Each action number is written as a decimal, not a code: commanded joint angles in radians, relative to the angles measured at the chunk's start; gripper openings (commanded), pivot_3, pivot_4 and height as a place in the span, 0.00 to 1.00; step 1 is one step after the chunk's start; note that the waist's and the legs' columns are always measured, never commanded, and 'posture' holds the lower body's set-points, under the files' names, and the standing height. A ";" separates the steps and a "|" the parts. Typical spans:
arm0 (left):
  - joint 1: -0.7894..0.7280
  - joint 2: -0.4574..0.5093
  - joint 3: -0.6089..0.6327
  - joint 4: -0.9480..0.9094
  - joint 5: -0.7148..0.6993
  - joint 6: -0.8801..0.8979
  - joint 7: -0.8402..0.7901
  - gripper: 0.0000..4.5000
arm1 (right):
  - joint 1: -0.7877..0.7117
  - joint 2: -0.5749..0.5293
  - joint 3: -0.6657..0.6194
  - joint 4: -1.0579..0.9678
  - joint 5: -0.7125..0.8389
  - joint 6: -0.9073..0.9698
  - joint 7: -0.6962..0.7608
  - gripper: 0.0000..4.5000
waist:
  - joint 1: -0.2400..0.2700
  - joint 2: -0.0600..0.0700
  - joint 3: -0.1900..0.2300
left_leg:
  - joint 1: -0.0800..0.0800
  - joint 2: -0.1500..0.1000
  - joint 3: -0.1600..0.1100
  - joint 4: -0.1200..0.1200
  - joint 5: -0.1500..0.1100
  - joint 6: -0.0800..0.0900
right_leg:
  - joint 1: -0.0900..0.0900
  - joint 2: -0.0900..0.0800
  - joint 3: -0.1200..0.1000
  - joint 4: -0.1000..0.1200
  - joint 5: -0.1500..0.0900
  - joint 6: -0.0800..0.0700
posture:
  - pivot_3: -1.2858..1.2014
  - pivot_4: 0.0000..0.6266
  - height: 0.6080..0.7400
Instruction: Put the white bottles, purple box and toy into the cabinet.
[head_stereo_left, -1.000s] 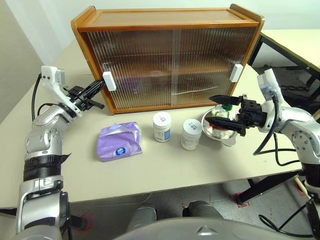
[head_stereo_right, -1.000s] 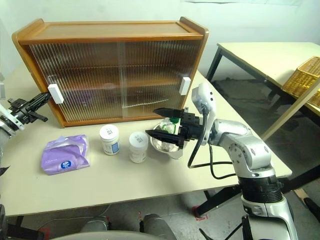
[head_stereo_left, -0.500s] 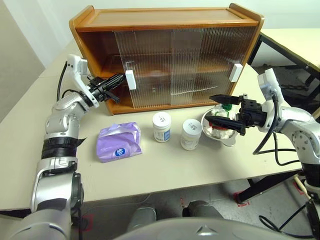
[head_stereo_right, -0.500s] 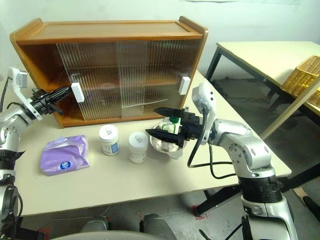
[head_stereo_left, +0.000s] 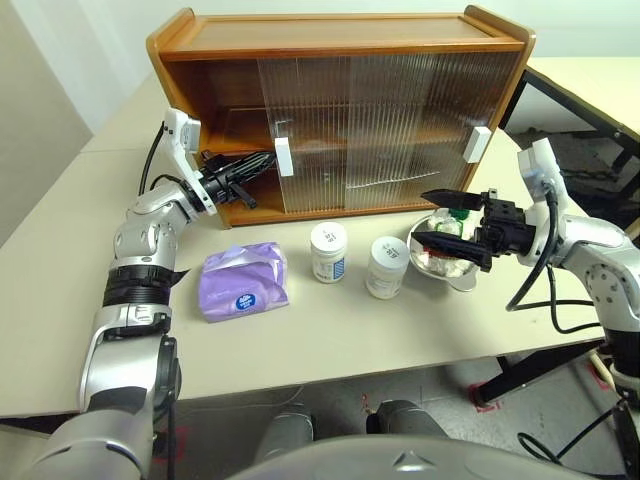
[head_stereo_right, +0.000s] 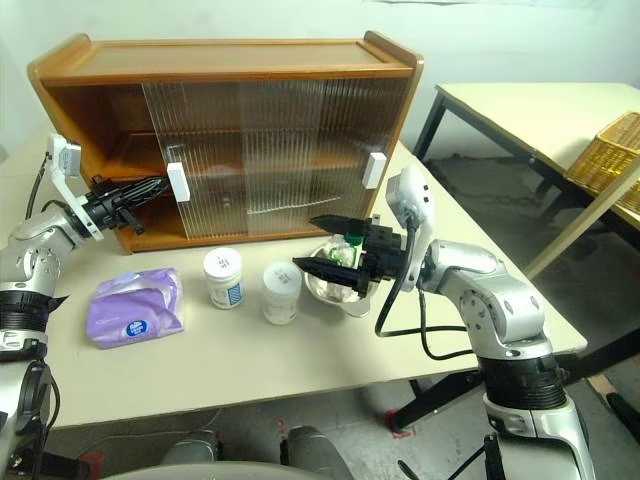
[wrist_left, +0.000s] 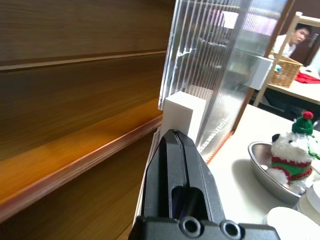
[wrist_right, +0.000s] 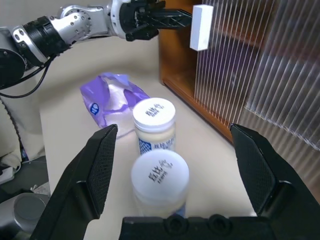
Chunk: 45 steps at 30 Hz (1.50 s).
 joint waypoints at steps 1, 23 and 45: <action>0.028 -0.001 -0.001 -0.035 0.002 0.012 0.009 0.00 | -0.005 -0.001 -0.005 -0.006 0.001 0.000 0.001 1.00 | -0.003 0.000 0.000 | 0.000 0.000 0.004 0.000 0.000 0.001 | 0.000 0.000 0.000 0.000 -0.001 0.001 | 0.46 0.00 1.00; -0.094 -0.132 -0.088 0.075 0.062 -0.047 0.028 0.00 | 0.009 -0.009 -0.018 -0.021 0.003 0.006 -0.010 1.00 | -0.013 0.000 0.000 | 0.001 0.002 0.009 0.004 -0.001 0.003 | 0.002 0.006 0.002 0.000 0.001 0.005 | 0.45 0.00 1.00; -0.145 -0.167 -0.099 0.151 0.099 -0.092 -0.013 0.00 | 0.003 -0.004 -0.017 -0.025 0.018 0.009 -0.008 1.00 | -0.024 0.000 0.000 | 0.001 0.001 0.010 0.004 -0.001 0.003 | 0.003 0.006 0.002 -0.001 0.002 0.007 | 0.45 0.00 1.00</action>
